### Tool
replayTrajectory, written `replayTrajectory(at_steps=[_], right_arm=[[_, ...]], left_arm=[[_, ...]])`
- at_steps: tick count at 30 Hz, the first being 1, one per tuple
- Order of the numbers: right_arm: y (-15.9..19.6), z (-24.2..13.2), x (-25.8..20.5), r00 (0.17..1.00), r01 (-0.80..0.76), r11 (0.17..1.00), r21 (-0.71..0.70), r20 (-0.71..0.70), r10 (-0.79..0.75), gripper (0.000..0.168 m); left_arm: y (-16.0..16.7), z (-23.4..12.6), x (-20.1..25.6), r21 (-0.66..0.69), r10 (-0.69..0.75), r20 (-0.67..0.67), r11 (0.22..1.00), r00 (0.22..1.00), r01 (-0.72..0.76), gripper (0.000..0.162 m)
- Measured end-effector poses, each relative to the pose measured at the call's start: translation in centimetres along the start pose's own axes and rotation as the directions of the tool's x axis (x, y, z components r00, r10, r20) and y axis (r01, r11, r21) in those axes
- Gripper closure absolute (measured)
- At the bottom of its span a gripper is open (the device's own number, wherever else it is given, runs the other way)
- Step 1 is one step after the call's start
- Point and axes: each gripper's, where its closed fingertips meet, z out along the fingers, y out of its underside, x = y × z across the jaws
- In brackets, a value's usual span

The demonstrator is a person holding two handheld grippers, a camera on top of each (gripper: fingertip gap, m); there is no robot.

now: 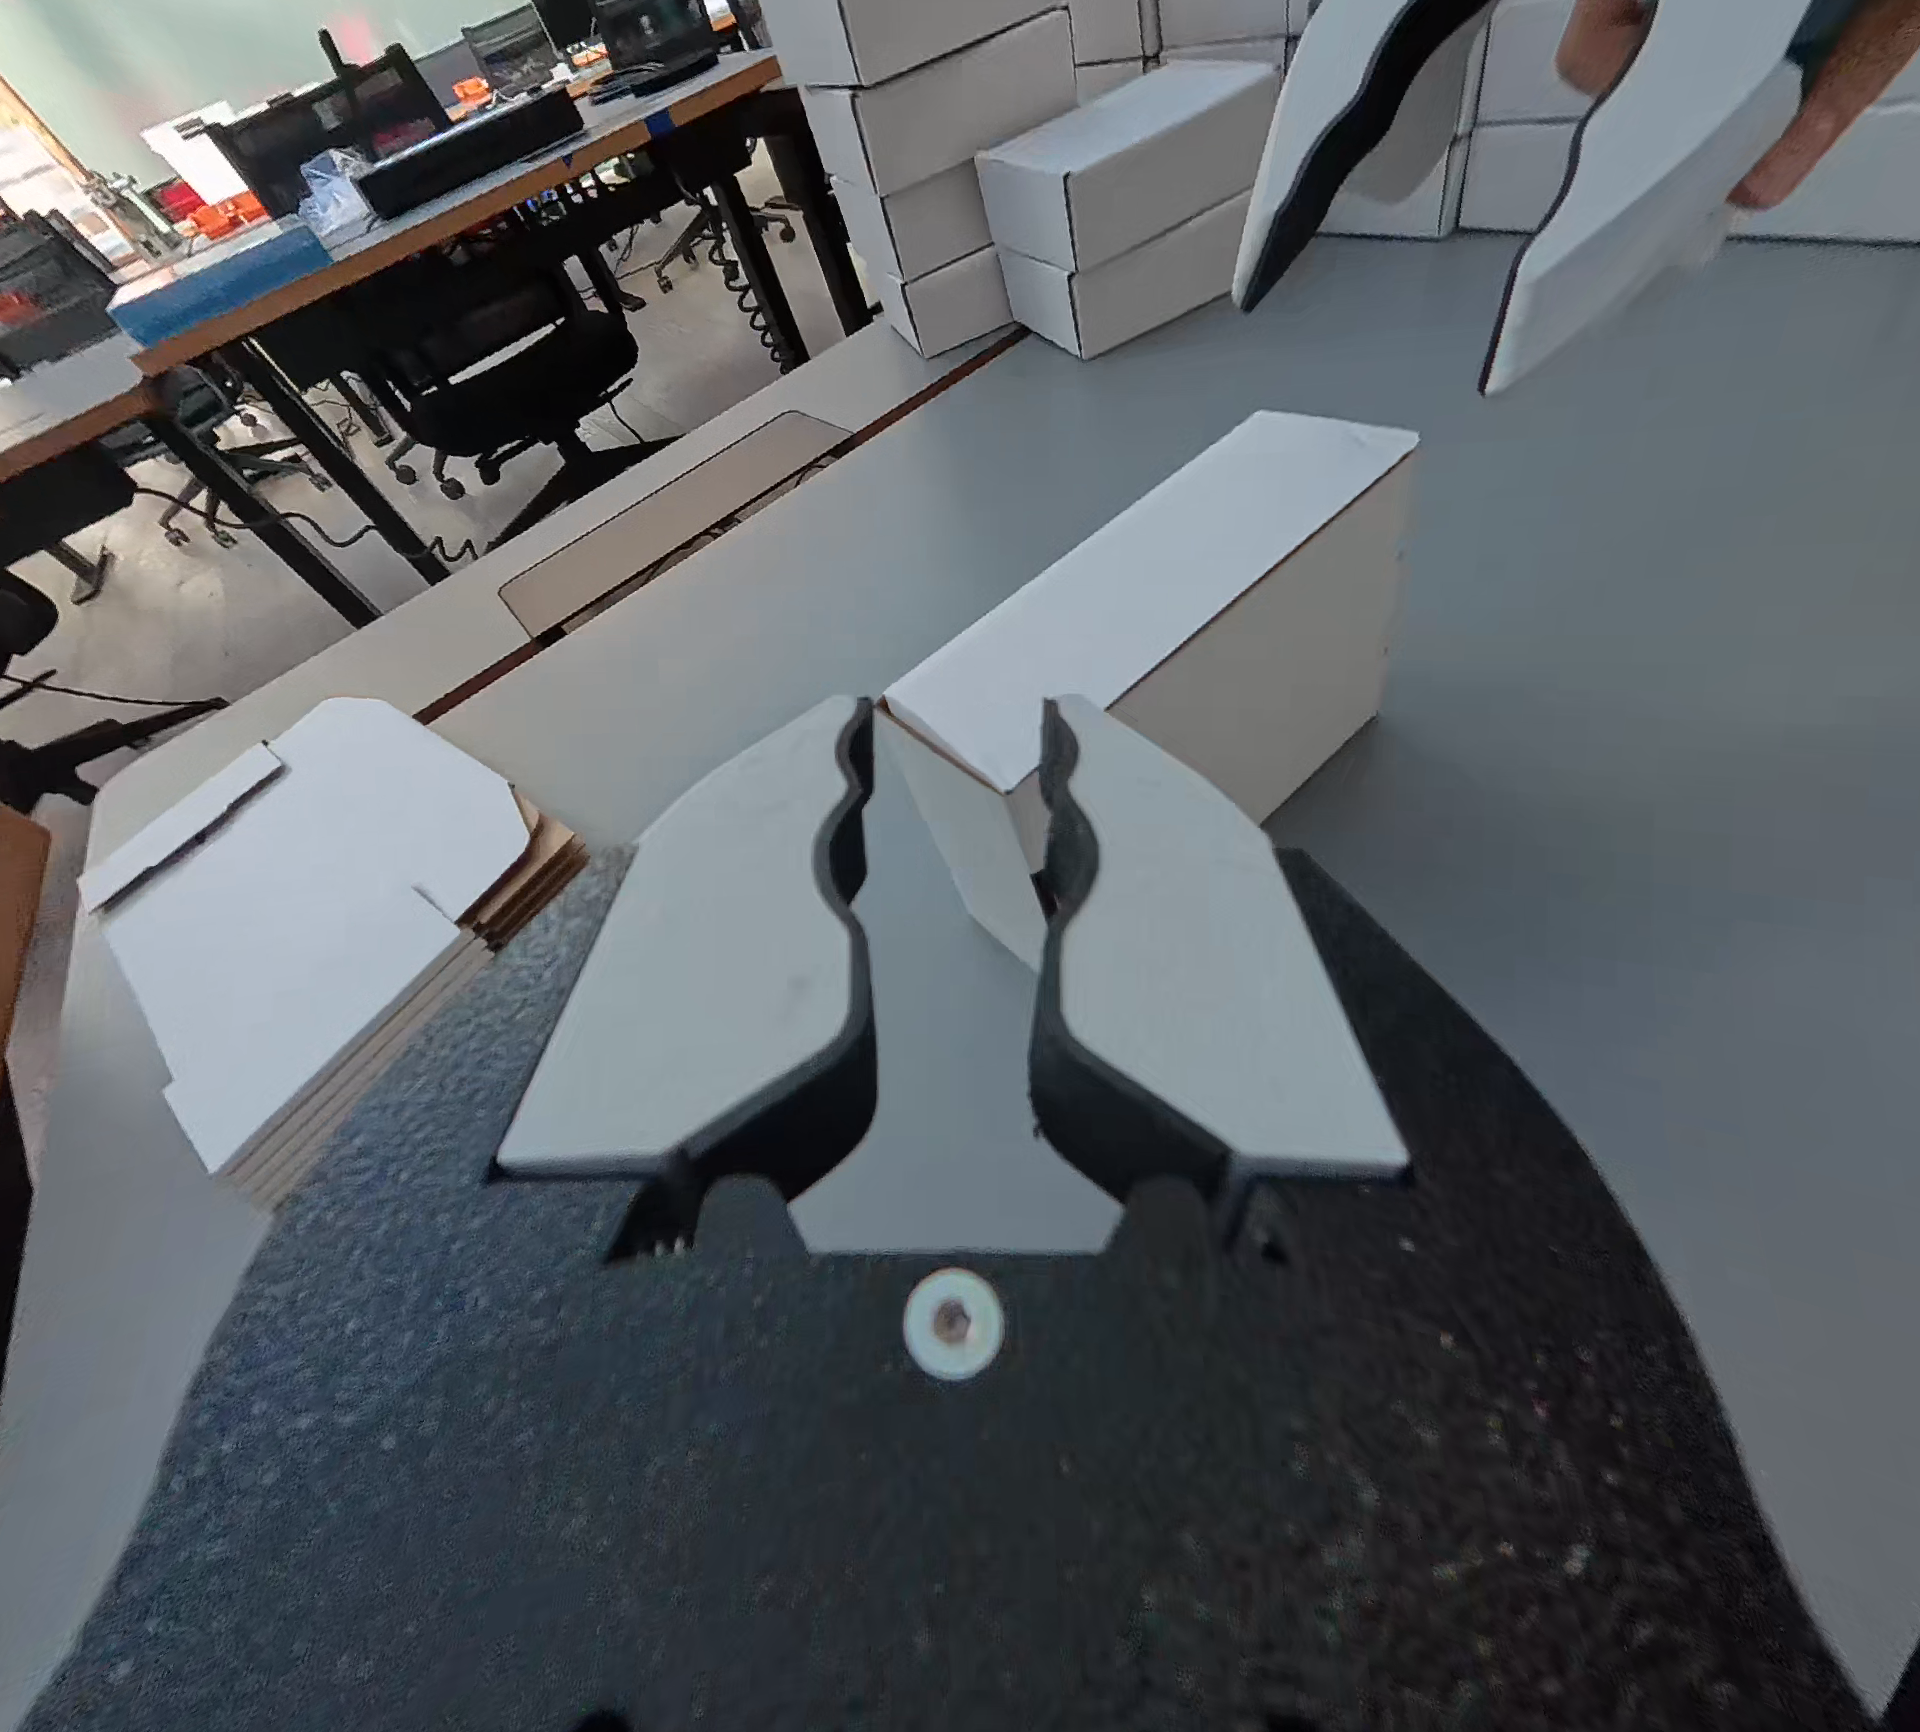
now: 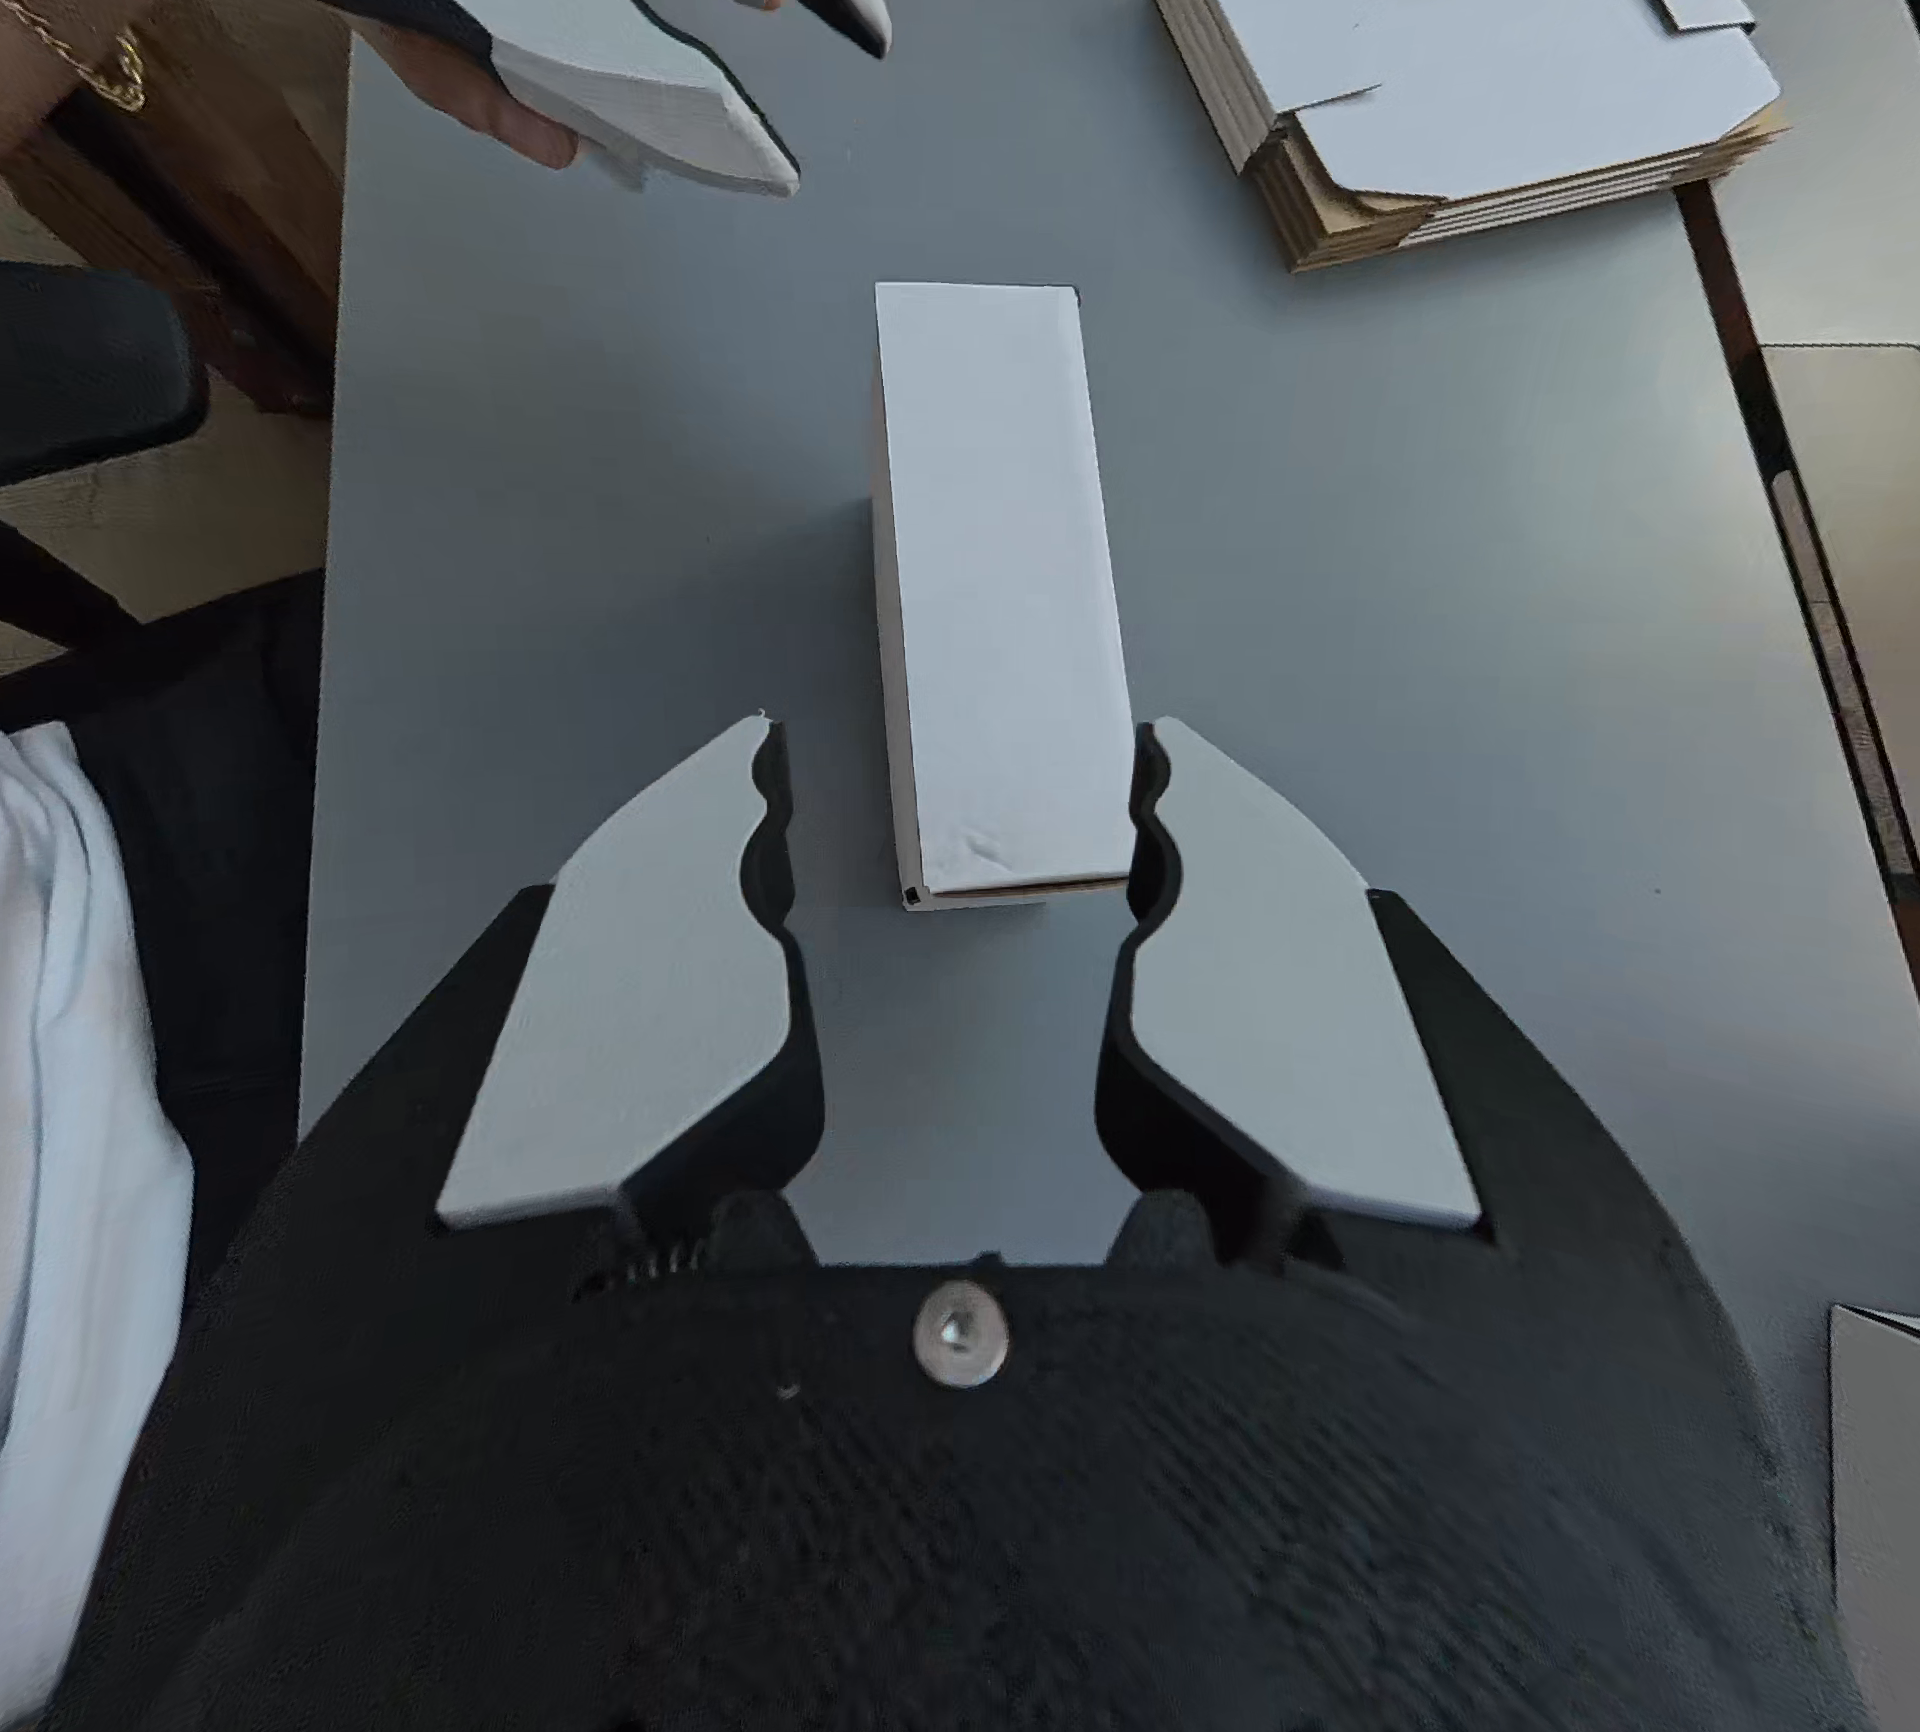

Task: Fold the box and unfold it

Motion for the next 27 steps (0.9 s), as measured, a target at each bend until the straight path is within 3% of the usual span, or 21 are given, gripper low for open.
replayTrajectory(at_steps=[3,5,12,19,23,27], right_arm=[[-0.5,2.0,0.7,0.999,0.030,0.989,-0.146,0.049,-0.023,0.089],[-0.5,3.6,0.8,0.996,0.049,0.972,-0.229,0.086,-0.030,0.081],[-0.7,7.6,0.7,0.988,0.087,0.921,-0.380,0.150,-0.031,0.093],[0.0,9.4,0.8,0.981,0.128,0.879,-0.459,0.188,-0.045,0.090],[0.6,9.8,0.2,0.967,0.128,0.865,-0.485,0.255,0.000,0.103],[0.5,9.9,0.3,0.968,0.123,0.876,-0.467,0.250,-0.002,0.104]], left_arm=[[0.0,-0.7,-0.4,0.014,-0.102,0.045,0.995,0.994,0.101,0.111],[0.4,-0.8,0.1,0.007,-0.118,0.048,0.993,0.992,0.117,0.108],[3.3,-0.9,1.4,-0.107,-0.138,0.040,0.984,0.990,0.142,0.098],[3.7,-1.2,1.8,-0.084,-0.245,0.007,0.966,0.970,0.244,0.093],[3.3,-1.3,2.0,-0.039,-0.295,-0.031,0.955,0.955,0.294,0.091],[3.8,-1.3,1.9,-0.049,-0.292,-0.022,0.956,0.956,0.291,0.092]])
